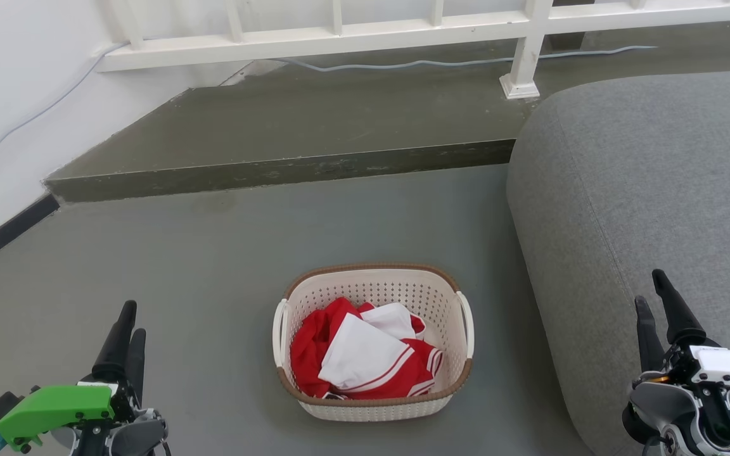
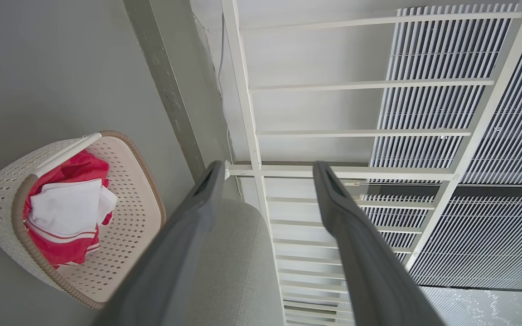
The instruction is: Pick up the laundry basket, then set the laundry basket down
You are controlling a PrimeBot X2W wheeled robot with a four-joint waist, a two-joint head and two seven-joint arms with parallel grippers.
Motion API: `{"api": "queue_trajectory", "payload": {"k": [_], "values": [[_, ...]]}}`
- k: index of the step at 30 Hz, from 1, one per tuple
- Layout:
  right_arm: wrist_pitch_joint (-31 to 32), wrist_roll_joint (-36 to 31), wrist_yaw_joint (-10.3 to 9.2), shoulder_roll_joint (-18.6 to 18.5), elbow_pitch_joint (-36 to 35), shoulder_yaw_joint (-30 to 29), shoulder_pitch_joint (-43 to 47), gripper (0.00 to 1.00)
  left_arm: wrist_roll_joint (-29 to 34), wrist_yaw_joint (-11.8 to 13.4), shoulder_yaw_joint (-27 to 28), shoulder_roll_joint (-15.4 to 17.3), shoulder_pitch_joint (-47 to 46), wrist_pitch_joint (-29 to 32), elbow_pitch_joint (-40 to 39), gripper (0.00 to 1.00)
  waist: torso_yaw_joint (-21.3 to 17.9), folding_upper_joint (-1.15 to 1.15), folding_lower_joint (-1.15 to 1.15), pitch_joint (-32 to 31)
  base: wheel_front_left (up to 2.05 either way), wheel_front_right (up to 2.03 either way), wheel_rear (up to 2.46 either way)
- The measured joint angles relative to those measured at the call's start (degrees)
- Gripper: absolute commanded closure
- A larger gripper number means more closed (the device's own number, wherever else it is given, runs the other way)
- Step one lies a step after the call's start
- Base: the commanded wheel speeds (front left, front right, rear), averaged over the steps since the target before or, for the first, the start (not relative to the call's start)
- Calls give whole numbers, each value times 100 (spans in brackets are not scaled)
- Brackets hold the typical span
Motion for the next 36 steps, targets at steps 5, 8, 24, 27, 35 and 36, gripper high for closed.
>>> {"api": "queue_trajectory", "payload": {"k": [5, 8, 24, 27, 35, 36], "values": [[-10, 0, 0, 0, -63, 5, -1, 0, 0, 0, -29, 0, 0, -87, -35, 0, 0, 0, 0, 3, 0, 0, 0], [-59, -1, 0, -1, -123, 20, -2, 0, 0, 0, -52, 1, 0, -143, -66, 0, -1, 0, 0, 5, 0, 0, 0], [-309, -485, 0, -76, -491, 292, -24, 0, 499, 0, -299, 86, -3, -454, -299, 0, 0, 0, 0, 24, 0, 0, 0], [-387, -672, 0, -131, -546, 381, -33, 0, 743, 0, -369, 149, -5, -502, -334, 0, -1, 0, 0, 28, 0, 0, 0], [-589, -1114, 0, -245, -671, 642, -77, 0, 1349, 0, -595, 270, -20, -671, -404, 0, -2, 0, 0, 32, 0, 0, 0], [-609, -1190, 0, -266, -682, 682, -80, 0, 1451, 0, -631, 290, -21, -680, -407, 0, -2, 0, 0, 31, 0, 0, 0]]}}
